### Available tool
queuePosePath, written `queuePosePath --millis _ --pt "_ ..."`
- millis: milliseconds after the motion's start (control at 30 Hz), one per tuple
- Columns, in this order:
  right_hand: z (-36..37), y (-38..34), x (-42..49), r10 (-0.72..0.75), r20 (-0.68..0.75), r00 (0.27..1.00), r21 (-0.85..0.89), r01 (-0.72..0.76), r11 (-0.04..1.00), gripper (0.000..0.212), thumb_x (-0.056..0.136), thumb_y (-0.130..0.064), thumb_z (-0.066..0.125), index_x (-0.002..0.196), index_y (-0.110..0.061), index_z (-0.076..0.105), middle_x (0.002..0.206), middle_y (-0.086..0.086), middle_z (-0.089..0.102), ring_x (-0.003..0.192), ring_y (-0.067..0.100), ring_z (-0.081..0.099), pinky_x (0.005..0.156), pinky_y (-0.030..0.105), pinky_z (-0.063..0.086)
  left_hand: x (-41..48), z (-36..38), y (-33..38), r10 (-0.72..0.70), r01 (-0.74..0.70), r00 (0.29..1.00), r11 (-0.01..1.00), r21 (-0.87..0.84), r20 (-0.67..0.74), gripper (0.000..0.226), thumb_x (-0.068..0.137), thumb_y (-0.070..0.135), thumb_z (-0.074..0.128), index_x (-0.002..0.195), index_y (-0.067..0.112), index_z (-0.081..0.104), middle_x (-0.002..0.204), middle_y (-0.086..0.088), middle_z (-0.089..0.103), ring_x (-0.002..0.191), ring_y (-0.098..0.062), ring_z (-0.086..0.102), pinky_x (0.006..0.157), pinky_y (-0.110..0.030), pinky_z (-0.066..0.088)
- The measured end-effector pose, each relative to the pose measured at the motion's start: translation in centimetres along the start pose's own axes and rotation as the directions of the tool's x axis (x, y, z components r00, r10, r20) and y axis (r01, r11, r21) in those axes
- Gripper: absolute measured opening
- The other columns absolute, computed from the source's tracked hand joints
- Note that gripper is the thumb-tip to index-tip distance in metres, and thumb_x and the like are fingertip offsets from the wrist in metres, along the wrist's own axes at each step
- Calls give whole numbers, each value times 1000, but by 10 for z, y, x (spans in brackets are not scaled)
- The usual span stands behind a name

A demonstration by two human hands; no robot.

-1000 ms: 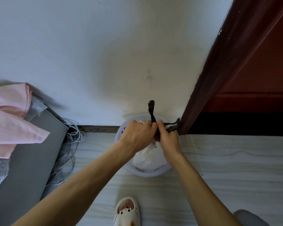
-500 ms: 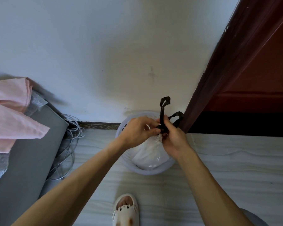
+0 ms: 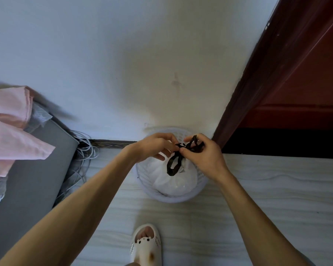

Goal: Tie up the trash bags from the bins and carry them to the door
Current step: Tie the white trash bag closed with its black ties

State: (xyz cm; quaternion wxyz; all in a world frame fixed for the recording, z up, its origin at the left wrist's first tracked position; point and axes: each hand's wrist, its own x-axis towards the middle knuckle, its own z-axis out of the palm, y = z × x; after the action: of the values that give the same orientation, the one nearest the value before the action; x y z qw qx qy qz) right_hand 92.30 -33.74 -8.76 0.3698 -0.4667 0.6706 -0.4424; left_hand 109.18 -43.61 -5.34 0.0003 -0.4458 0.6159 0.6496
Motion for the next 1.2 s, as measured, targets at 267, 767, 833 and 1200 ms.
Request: queuePosePath --millis 267,767,833,1200 --pt "3 3 6 -145 -53 988 -306 122 944 9 83 -23 71 89 -17 69 83 -5 70 77 11 65 73 32 55 -1 20 -1 37 -28 988 998 64 -148 10 92 22 63 98 14 63 92 -4 71 80 -14 67 75 -31 48" --pt "12 20 6 -302 -225 926 -185 264 947 12 82 -21 78 94 -20 79 85 -6 72 75 -4 64 72 9 48 0 22 -23 112 -123 967 992 -34 -228 18 96 32 61 103 16 65 78 3 68 73 -17 70 71 -30 50" --pt "13 17 2 -158 -219 963 -14 158 987 12 82 -21 79 94 -19 80 81 -5 75 67 2 69 65 15 53 1 21 -27 191 -152 928 978 144 -321 13 97 31 59 99 19 64 79 2 69 67 -18 72 70 -33 50" --pt "-13 29 -19 144 -187 972 211 -104 972 11 82 -21 79 87 -12 79 51 -7 66 48 5 59 55 16 49 -4 13 -55 290 -123 910 872 474 -297 11 95 35 59 95 27 67 94 18 69 62 -3 69 78 -35 55"
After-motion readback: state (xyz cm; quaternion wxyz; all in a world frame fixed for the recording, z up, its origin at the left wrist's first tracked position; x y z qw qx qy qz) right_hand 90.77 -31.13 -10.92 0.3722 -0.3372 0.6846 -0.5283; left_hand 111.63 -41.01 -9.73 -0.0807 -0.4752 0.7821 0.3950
